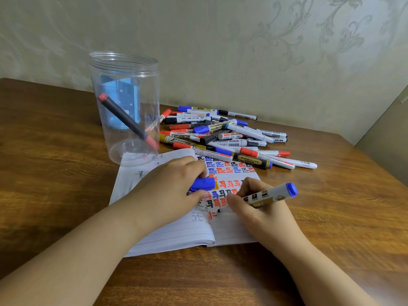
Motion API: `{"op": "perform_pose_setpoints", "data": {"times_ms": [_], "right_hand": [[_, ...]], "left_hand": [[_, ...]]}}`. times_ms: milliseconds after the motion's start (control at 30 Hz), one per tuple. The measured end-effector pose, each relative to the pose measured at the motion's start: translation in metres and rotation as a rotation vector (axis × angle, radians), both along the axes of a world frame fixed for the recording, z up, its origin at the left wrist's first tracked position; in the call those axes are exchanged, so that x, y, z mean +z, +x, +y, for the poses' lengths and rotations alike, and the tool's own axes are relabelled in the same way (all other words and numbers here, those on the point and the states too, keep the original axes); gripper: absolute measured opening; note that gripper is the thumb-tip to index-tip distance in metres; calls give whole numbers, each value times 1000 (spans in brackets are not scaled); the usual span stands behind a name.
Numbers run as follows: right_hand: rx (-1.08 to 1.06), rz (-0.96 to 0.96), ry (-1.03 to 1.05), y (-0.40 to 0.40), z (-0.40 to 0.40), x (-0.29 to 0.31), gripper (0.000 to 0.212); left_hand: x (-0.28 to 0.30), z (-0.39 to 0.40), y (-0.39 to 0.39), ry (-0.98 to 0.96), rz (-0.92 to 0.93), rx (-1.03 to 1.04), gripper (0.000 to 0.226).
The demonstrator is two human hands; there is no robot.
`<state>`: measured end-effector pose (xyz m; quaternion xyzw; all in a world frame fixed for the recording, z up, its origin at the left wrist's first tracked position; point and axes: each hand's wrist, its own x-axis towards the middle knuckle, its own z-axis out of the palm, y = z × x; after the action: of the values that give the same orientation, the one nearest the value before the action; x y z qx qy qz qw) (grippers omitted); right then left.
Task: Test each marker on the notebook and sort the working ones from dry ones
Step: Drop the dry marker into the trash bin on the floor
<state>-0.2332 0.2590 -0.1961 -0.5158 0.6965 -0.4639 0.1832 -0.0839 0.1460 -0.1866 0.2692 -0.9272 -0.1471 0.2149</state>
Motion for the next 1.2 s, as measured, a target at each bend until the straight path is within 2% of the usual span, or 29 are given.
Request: {"op": "perform_pose_setpoints", "data": {"times_ms": [300, 700, 867, 967, 1100, 1200], "right_hand": [[4, 0, 70, -5, 1, 0, 30], [-57, -20, 28, -6, -1, -1, 30], [-58, -63, -11, -4, 0, 0, 29], [-63, -169, -105, -4, -1, 4, 31], [-46, -496, -248, -10, 1, 9, 34], [-16, -587, -262, -10, 2, 12, 33]], "left_hand": [[1, -1, 0, -6, 0, -2, 21], [1, 0, 0, -1, -8, -4, 23], [1, 0, 0, 31, 35, -14, 17], [3, 1, -1, 100, 97, -24, 17], [7, 4, -2, 186, 110, -37, 21], [7, 6, -2, 232, 136, -72, 20]]}}
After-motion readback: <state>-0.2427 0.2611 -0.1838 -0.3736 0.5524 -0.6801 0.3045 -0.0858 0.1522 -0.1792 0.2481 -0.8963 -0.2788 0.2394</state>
